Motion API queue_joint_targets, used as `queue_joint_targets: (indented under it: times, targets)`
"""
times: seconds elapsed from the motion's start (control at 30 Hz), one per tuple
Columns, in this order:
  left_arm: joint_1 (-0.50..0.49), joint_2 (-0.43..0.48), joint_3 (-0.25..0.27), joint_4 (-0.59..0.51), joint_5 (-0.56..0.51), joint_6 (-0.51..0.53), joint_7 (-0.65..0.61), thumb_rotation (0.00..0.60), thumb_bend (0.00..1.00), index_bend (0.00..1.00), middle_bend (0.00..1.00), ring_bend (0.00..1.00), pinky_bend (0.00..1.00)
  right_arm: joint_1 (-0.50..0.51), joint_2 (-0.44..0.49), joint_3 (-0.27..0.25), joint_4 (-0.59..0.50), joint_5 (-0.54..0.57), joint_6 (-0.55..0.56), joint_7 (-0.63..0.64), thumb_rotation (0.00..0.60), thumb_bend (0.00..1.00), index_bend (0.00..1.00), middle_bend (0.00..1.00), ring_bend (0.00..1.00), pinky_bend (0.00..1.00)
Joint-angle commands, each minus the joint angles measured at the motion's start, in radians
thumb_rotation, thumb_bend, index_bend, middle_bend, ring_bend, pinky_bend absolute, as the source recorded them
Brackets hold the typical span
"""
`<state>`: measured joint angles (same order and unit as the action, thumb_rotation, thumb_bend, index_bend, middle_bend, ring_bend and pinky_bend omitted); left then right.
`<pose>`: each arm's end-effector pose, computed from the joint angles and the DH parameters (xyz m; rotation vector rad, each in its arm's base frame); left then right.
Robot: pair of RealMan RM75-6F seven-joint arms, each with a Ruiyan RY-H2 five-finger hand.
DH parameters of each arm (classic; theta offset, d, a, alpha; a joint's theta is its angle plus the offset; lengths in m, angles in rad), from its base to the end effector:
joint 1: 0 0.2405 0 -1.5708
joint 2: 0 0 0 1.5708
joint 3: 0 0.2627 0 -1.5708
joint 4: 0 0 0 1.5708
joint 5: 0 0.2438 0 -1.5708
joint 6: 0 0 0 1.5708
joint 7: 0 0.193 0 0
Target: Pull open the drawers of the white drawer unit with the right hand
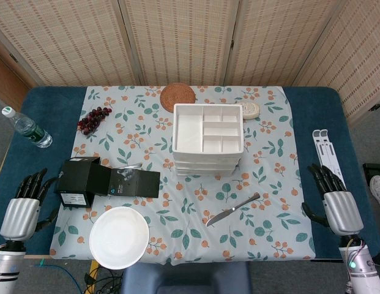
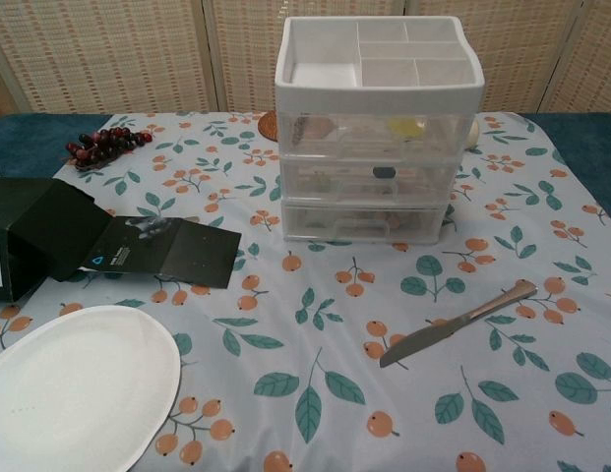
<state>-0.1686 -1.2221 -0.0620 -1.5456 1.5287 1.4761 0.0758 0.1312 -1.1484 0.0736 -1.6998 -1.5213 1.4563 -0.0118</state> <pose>-0.3061 0.2629 0.1009 -1.4632 -0.8069 -0.9570 -0.2892 -0.2505 0.1099 1.4101 -0.9522 1.0336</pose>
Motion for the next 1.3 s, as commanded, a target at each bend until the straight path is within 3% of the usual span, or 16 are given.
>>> queue_joint_targets:
  times: [0.03, 0.27, 0.47, 0.57, 0.67, 0.73, 0.83, 1.03, 1.3]
  targets:
    - [-0.002, -0.002, 0.0, 0.004, -0.002, -0.004, 0.0, 0.6, 0.3, 0.14, 0.0, 0.04, 0.07, -0.003, -0.002, -0.002, -0.003, 0.003, 0.001, -0.002, 0.6, 0.36, 0.0, 0.04, 0.02, 0.12]
    - [-0.004, -0.004, 0.004, 0.005, -0.001, -0.009, -0.004, 0.6, 0.3, 0.14, 0.0, 0.04, 0.07, 0.006, -0.001, -0.008, -0.024, -0.01, -0.015, -0.004, 0.6, 0.36, 0.0, 0.07, 0.04, 0.12]
    - [-0.008, -0.001, 0.008, 0.001, 0.001, -0.018, -0.003, 0.6, 0.3, 0.14, 0.0, 0.04, 0.07, 0.054, -0.015, -0.034, -0.065, -0.046, -0.103, 0.046, 0.6, 0.36, 0.0, 0.2, 0.13, 0.23]
    - [-0.004, 0.005, 0.007, -0.001, 0.0, -0.011, -0.006, 0.6, 0.3, 0.14, 0.0, 0.04, 0.07, 0.09, -0.016, -0.037, -0.09, -0.046, -0.166, 0.074, 0.6, 0.36, 0.0, 0.25, 0.22, 0.33]
    - [0.001, 0.009, 0.008, -0.002, -0.002, -0.006, -0.01, 0.6, 0.3, 0.14, 0.0, 0.04, 0.07, 0.126, -0.023, -0.033, -0.114, -0.023, -0.231, 0.094, 0.6, 0.36, 0.0, 0.35, 0.42, 0.55]
    - [0.003, 0.01, 0.01, -0.003, -0.002, -0.005, -0.011, 0.6, 0.3, 0.14, 0.0, 0.04, 0.07, 0.151, -0.028, -0.029, -0.135, 0.009, -0.285, 0.123, 0.6, 0.37, 0.0, 0.5, 0.62, 0.74]
    - [0.006, 0.012, 0.012, -0.003, -0.003, -0.002, -0.013, 0.6, 0.3, 0.14, 0.0, 0.04, 0.07, 0.198, -0.027, -0.022, -0.172, 0.062, -0.386, 0.211, 0.6, 0.39, 0.0, 0.65, 0.76, 0.85]
    - [0.011, 0.015, 0.013, 0.0, -0.006, 0.001, -0.017, 0.6, 0.3, 0.14, 0.0, 0.04, 0.07, 0.267, -0.056, 0.025, -0.184, 0.159, -0.514, 0.404, 0.6, 0.51, 0.0, 0.8, 0.92, 0.97]
    - [0.009, 0.014, 0.012, 0.004, -0.009, -0.006, -0.017, 0.6, 0.3, 0.14, 0.0, 0.04, 0.07, 0.348, -0.134, 0.076, -0.112, 0.259, -0.653, 0.566, 0.6, 0.57, 0.0, 0.82, 0.94, 0.98]
